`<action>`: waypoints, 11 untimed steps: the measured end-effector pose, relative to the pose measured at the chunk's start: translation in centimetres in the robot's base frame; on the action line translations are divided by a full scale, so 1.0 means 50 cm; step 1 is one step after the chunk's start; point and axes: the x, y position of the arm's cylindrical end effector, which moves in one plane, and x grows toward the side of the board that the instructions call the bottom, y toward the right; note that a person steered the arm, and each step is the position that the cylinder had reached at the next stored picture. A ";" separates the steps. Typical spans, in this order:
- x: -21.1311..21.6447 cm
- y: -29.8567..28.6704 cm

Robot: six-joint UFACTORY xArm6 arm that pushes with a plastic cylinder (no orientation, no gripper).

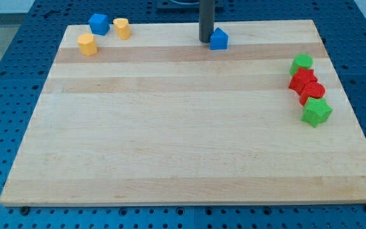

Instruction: Slide blue triangle towards top right

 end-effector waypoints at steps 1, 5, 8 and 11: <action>0.000 0.016; 0.081 -0.031; 0.019 -0.038; 0.026 0.148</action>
